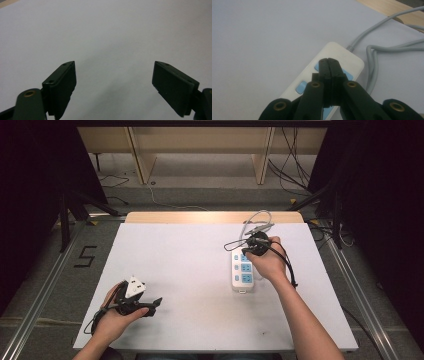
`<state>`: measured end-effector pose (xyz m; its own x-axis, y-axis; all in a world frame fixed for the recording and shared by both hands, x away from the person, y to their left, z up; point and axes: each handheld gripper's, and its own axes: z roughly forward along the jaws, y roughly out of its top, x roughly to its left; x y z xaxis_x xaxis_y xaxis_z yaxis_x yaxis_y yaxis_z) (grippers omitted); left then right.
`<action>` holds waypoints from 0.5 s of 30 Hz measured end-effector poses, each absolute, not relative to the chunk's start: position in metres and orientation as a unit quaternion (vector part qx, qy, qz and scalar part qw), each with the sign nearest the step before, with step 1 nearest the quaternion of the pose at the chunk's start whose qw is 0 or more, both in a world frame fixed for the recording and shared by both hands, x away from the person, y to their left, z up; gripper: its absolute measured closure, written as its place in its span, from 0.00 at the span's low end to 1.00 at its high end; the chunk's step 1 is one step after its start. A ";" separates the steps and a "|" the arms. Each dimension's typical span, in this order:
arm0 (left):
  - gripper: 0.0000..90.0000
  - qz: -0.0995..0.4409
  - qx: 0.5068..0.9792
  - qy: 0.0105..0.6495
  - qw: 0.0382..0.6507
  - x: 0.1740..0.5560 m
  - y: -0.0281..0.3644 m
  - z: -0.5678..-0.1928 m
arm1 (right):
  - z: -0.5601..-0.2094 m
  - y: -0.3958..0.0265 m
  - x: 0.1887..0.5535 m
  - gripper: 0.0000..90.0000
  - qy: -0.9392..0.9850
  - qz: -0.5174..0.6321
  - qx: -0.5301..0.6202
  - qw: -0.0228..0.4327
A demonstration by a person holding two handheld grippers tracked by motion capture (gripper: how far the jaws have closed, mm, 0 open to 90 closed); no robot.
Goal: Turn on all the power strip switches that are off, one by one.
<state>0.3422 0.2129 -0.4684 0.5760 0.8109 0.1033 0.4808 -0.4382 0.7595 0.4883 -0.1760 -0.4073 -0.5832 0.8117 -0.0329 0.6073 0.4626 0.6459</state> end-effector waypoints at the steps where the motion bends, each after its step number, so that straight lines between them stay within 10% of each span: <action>1: 0.21 0.235 0.815 0.396 0.352 0.342 0.213 -0.468 | -0.407 -0.176 0.488 1.00 0.838 0.299 0.423 0.171; 15: 0.21 0.234 0.814 0.398 0.352 0.343 0.213 -0.469 | -0.417 -0.168 0.509 1.00 0.843 0.277 0.435 0.152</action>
<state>0.3428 0.2133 -0.4690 0.5745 0.8123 0.1008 0.4832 -0.4359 0.7593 0.5086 -0.1683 -0.4165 -0.5752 0.8179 -0.0143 0.6498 0.4675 0.5993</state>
